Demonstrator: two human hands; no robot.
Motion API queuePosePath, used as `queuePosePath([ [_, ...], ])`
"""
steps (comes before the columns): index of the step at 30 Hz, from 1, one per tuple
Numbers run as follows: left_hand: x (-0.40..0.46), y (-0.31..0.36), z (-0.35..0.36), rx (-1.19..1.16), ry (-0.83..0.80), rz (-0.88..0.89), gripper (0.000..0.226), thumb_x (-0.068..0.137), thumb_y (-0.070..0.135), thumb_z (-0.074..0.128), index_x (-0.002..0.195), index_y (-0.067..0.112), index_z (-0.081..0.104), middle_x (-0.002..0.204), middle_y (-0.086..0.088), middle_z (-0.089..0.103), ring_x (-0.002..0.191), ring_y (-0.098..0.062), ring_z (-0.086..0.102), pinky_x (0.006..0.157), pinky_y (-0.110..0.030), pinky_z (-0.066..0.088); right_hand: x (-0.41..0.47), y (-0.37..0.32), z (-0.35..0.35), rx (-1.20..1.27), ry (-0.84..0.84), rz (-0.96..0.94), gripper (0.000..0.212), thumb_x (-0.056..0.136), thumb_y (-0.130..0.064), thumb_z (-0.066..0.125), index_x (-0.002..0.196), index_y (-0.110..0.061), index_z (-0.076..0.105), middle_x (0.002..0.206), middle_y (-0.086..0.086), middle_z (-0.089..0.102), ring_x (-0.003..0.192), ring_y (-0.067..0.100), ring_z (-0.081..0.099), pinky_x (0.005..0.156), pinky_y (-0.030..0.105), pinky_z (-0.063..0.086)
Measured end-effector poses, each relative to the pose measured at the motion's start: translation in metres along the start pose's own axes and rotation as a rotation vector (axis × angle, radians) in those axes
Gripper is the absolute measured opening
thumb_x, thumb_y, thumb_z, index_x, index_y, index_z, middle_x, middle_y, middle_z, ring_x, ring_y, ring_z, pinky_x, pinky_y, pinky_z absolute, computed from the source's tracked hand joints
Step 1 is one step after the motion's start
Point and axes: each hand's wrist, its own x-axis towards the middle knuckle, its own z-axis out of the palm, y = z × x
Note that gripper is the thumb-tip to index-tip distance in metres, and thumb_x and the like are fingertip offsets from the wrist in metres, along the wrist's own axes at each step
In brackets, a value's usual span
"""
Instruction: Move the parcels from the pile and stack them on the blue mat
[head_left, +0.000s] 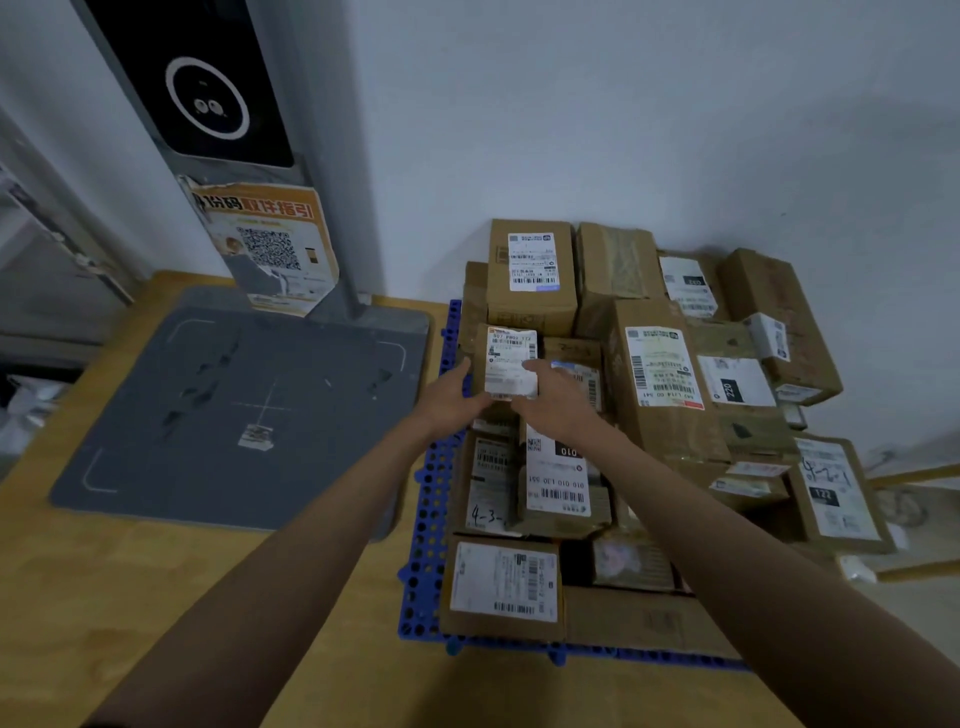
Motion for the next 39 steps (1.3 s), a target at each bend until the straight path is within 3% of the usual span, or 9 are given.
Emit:
queuePosePath([
  [5,0.008,0.000,0.010,-0.076,-0.024,0.145,0.051,0.095,0.020,0.060,0.144,0.020,0.046,0.141,0.000,0.053,0.127,-0.011,0.049,0.098,-0.012,0.037,0.012,0.006,0.010,-0.048,-0.021,0.059,0.063,0.091,-0.034,0.058,0.147,-0.018,0.035,0.144,0.017,0.037,0.136,0.034,0.031,0.107,0.044,0.034],
  [8,0.010,-0.006,0.011,-0.088,0.013,0.165,0.050,0.093,0.024,0.062,0.142,0.022,0.048,0.138,0.000,0.054,0.125,-0.014,0.051,0.107,-0.033,0.042,0.017,0.009,0.013,-0.046,0.010,0.077,0.058,0.090,-0.035,0.059,0.143,-0.018,0.040,0.143,0.017,0.035,0.135,0.034,0.029,0.105,0.043,0.034],
  [10,0.011,-0.010,0.010,-0.118,0.022,0.146,0.053,0.092,0.026,0.064,0.143,0.023,0.047,0.139,0.000,0.053,0.125,-0.015,0.052,0.107,-0.040,0.043,0.021,0.010,0.013,-0.057,0.005,0.078,0.056,0.090,-0.035,0.058,0.141,-0.016,0.043,0.142,0.017,0.036,0.135,0.033,0.029,0.104,0.041,0.035],
  [15,0.015,-0.019,0.008,-0.238,0.025,0.072,0.056,0.093,0.026,0.063,0.145,0.020,0.044,0.139,0.002,0.054,0.121,-0.014,0.055,0.105,-0.042,0.046,0.025,0.013,0.012,-0.061,0.003,0.093,0.050,0.090,-0.035,0.059,0.135,-0.014,0.049,0.140,0.017,0.035,0.131,0.035,0.035,0.102,0.041,0.037],
  [19,0.022,-0.023,0.008,-0.259,0.043,-0.063,0.058,0.096,0.042,0.053,0.148,0.021,0.039,0.145,0.001,0.049,0.127,-0.016,0.050,0.108,-0.039,0.041,0.024,0.017,0.013,-0.080,-0.008,0.095,0.050,0.090,-0.034,0.058,0.135,-0.018,0.048,0.137,0.015,0.039,0.131,0.033,0.033,0.103,0.043,0.036],
  [23,0.027,-0.027,0.009,-0.286,0.006,-0.183,0.053,0.100,0.051,0.037,0.143,0.023,0.046,0.142,0.000,0.052,0.115,-0.012,0.052,0.095,-0.030,0.040,0.023,0.018,0.012,-0.052,-0.011,0.104,0.051,0.091,-0.032,0.057,0.139,-0.019,0.045,0.139,0.016,0.037,0.130,0.035,0.036,0.106,0.046,0.038],
  [27,0.031,-0.030,0.013,-0.348,-0.102,-0.217,0.055,0.099,0.059,0.029,0.135,0.028,0.055,0.133,0.004,0.060,0.119,-0.014,0.055,0.110,-0.040,0.036,0.023,0.019,0.010,-0.037,-0.011,0.093,0.048,0.091,-0.030,0.058,0.136,-0.017,0.046,0.137,0.016,0.041,0.126,0.034,0.042,0.103,0.049,0.042],
  [30,0.033,-0.028,0.017,-0.416,-0.167,-0.187,0.050,0.099,0.060,0.024,0.125,0.035,0.059,0.129,0.006,0.063,0.119,-0.010,0.056,0.112,-0.039,0.034,0.024,0.018,0.010,-0.020,0.003,0.100,0.046,0.090,-0.029,0.060,0.133,-0.017,0.047,0.136,0.015,0.041,0.126,0.033,0.042,0.102,0.050,0.043],
  [39,0.045,-0.039,0.026,-0.526,-0.195,-0.280,0.067,0.092,0.073,0.025,0.135,0.032,0.055,0.137,0.001,0.059,0.127,-0.018,0.051,0.115,-0.046,0.030,0.029,0.017,0.010,0.028,0.026,0.085,0.038,0.090,-0.027,0.061,0.123,-0.015,0.048,0.126,0.011,0.051,0.116,0.029,0.049,0.095,0.048,0.047],
])
